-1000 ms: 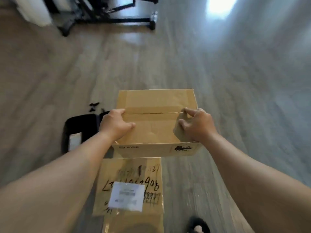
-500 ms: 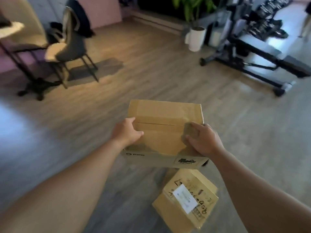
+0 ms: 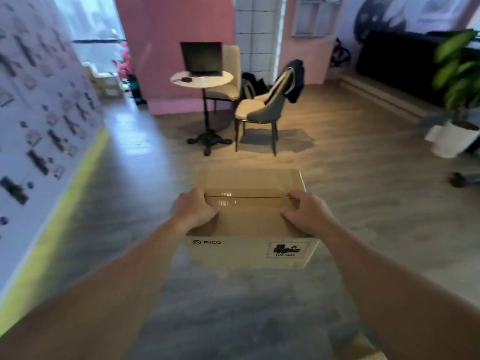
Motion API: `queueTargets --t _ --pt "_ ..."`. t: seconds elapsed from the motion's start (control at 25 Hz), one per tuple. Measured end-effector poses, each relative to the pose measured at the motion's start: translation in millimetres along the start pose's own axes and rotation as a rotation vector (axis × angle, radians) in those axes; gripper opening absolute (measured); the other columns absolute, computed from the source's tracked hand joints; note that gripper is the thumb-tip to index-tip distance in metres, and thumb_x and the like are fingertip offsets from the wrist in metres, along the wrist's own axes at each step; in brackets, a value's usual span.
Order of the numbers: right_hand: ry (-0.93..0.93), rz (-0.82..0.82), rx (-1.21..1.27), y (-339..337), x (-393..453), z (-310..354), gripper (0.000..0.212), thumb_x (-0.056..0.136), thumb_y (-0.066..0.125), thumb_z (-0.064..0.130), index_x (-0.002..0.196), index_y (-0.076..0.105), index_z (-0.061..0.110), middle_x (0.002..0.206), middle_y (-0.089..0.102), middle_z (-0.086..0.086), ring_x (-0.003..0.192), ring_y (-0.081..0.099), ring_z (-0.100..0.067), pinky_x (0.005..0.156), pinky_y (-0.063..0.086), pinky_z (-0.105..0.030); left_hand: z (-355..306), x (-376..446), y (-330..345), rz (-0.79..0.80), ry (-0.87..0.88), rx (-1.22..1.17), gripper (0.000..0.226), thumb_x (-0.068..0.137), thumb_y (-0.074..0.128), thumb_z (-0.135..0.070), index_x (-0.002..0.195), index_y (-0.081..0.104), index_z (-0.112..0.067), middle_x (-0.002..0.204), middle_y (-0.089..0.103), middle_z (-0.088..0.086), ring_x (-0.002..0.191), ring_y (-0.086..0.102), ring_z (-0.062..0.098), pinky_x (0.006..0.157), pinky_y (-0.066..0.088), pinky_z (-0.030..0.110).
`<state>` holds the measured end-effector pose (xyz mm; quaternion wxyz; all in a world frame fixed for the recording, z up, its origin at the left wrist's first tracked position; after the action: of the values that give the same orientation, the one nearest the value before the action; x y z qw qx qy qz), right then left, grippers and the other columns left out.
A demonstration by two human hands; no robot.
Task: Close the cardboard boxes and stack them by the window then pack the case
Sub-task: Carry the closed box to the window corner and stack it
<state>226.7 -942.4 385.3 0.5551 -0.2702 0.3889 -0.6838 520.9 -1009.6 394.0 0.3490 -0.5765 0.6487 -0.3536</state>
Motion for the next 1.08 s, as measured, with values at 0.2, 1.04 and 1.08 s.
queueTargets --t 0.2,1.04,1.08 --pt "-0.18 0.098 -0.006 81 83 134 0.067 0.085 0.069 0.049 0.144 0.052 0.023 0.131 0.06 -0.008 0.117 0.055 -0.028 0.099 0.045 -0.042 122 48 -77 -0.118 -0.173 0.012 0.044 0.074 0.07 -0.046 0.112 0.066 -0.025 0.109 0.069 0.005 0.103 0.063 0.029 0.078 0.048 0.031" --pt "-0.564 0.278 -0.142 341 579 579 0.059 0.083 0.065 0.055 0.137 0.058 0.031 0.104 0.069 0.0 0.079 0.056 -0.017 0.068 0.04 -0.03 470 500 -295 -0.284 -0.459 -0.058 0.033 0.074 0.067 -0.044 0.1 0.065 -0.024 0.093 0.064 -0.004 0.081 0.062 0.015 0.071 0.054 0.034" --pt "-0.552 0.273 -0.152 351 607 600 0.061 0.083 0.066 0.056 0.138 0.057 0.031 0.106 0.07 -0.001 0.08 0.058 -0.018 0.068 0.042 -0.03 486 532 -305 -0.277 -0.452 -0.063 0.032 0.075 0.068 -0.044 0.099 0.064 -0.024 0.094 0.064 -0.004 0.082 0.062 0.016 0.071 0.054 0.034"
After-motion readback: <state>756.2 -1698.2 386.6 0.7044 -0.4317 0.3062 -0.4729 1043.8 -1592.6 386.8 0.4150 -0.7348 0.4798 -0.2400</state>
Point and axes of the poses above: each hand's wrist, its own x-axis towards the middle knuckle, its own y-axis out of the palm, z = x × y, the point moved 8 cm from there along x, towards the middle knuckle
